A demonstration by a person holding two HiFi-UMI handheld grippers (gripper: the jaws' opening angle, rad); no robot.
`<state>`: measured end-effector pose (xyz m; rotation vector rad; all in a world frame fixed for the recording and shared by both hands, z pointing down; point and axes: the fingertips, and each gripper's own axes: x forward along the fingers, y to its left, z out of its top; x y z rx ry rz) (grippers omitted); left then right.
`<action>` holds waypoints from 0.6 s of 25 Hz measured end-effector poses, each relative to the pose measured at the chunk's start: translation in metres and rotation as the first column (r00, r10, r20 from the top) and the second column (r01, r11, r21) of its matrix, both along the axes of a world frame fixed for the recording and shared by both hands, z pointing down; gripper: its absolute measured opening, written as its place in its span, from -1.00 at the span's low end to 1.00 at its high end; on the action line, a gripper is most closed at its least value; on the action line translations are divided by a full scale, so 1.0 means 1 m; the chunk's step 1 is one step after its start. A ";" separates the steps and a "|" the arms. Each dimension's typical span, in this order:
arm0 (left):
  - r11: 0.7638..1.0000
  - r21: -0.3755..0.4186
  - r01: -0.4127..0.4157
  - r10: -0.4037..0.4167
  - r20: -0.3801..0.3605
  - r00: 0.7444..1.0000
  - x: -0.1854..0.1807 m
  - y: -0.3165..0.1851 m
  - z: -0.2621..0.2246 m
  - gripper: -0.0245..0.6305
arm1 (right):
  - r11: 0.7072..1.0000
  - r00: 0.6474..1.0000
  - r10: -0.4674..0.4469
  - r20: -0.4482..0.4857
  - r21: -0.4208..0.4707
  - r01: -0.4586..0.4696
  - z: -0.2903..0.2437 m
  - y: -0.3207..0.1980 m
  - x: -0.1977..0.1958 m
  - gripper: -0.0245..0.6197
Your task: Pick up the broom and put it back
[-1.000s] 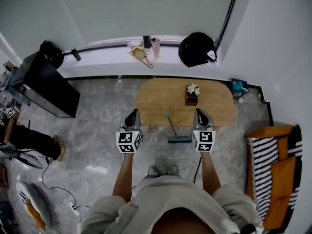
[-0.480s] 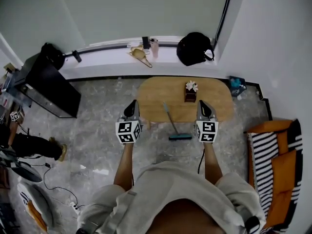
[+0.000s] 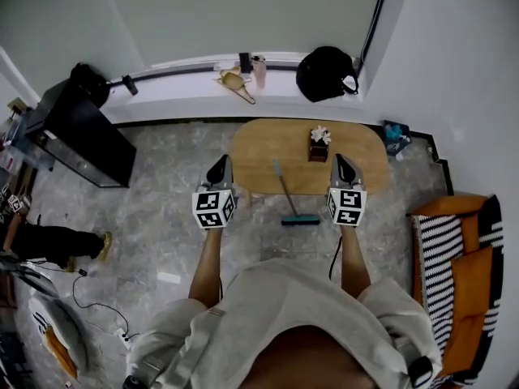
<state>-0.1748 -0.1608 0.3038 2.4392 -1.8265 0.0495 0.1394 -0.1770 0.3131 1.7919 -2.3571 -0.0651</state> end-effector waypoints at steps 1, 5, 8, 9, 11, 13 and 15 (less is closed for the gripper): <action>1.000 0.000 0.000 0.000 0.001 1.000 0.000 0.000 -0.001 -0.92 | 1.000 1.000 -0.001 0.000 -0.001 0.001 0.000 0.000 -0.001 -0.92; 1.000 0.001 -0.001 0.001 0.005 1.000 0.000 0.001 -0.003 -0.92 | 1.000 1.000 -0.004 -0.001 -0.003 0.004 0.000 0.000 -0.002 -0.92; 1.000 -0.002 -0.001 0.001 0.005 1.000 -0.002 0.003 -0.002 -0.92 | 1.000 1.000 -0.007 0.000 -0.006 0.007 0.001 0.001 -0.004 -0.92; 1.000 -0.003 -0.001 0.001 0.005 1.000 -0.002 0.003 -0.001 -0.92 | 1.000 1.000 -0.007 0.000 -0.005 0.007 0.001 0.002 -0.004 -0.92; 1.000 -0.004 -0.001 0.001 0.006 1.000 -0.002 0.004 -0.001 -0.92 | 1.000 1.000 -0.008 0.001 -0.004 0.008 0.001 0.002 -0.004 -0.92; 1.000 -0.006 -0.001 0.001 0.006 1.000 -0.003 0.004 0.000 -0.92 | 1.000 1.000 -0.010 0.001 -0.005 0.010 0.001 0.001 -0.006 -0.92; 1.000 -0.009 -0.002 0.002 0.006 1.000 -0.004 0.004 0.001 -0.92 | 1.000 1.000 -0.012 -0.002 -0.007 0.012 0.002 0.001 -0.008 -0.92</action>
